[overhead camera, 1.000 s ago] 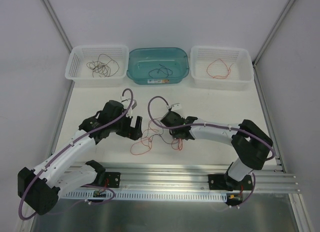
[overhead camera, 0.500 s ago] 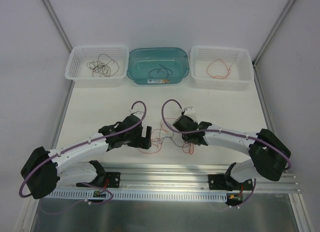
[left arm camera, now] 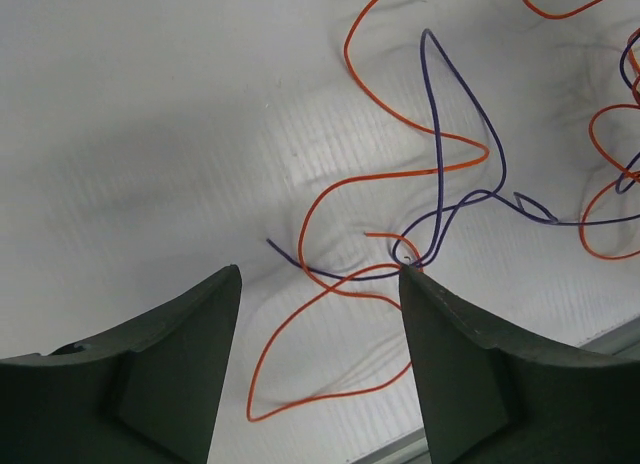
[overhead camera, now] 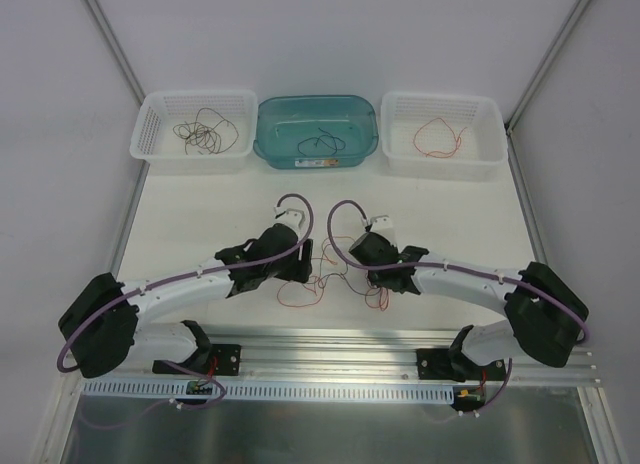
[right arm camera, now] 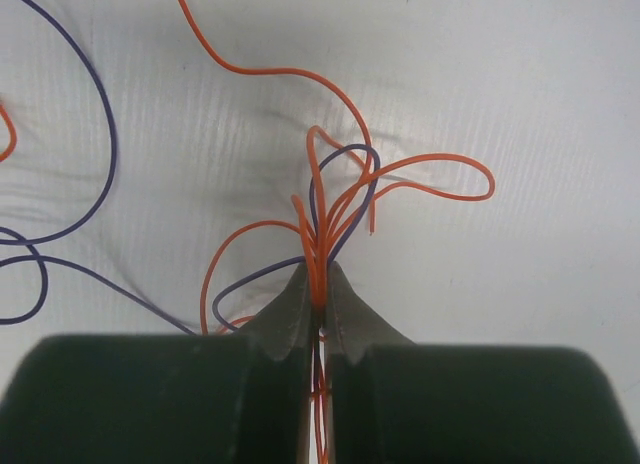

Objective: Untangle the cables

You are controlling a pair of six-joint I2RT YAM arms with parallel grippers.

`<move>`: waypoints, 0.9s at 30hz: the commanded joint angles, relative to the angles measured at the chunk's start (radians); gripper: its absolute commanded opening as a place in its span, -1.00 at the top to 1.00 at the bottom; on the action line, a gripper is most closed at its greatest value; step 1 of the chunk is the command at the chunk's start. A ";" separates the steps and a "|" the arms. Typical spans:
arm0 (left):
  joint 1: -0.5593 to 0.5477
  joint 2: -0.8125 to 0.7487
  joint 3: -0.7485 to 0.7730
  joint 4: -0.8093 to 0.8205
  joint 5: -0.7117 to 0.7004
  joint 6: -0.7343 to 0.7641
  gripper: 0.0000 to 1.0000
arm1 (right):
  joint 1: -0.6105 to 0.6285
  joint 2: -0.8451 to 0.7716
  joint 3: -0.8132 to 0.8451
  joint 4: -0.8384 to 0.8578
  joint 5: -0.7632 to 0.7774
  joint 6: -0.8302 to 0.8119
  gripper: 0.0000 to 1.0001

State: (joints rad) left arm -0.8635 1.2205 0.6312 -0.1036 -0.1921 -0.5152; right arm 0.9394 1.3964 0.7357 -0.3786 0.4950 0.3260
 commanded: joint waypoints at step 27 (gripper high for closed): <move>0.044 0.292 0.042 0.343 0.168 0.383 1.00 | -0.002 -0.111 -0.050 0.035 -0.041 0.018 0.99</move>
State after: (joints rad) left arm -0.8234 1.5192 0.6884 0.1806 -0.0261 -0.1215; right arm 0.9394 1.3148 0.7002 -0.3477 0.4496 0.3290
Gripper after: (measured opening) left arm 0.011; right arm 0.037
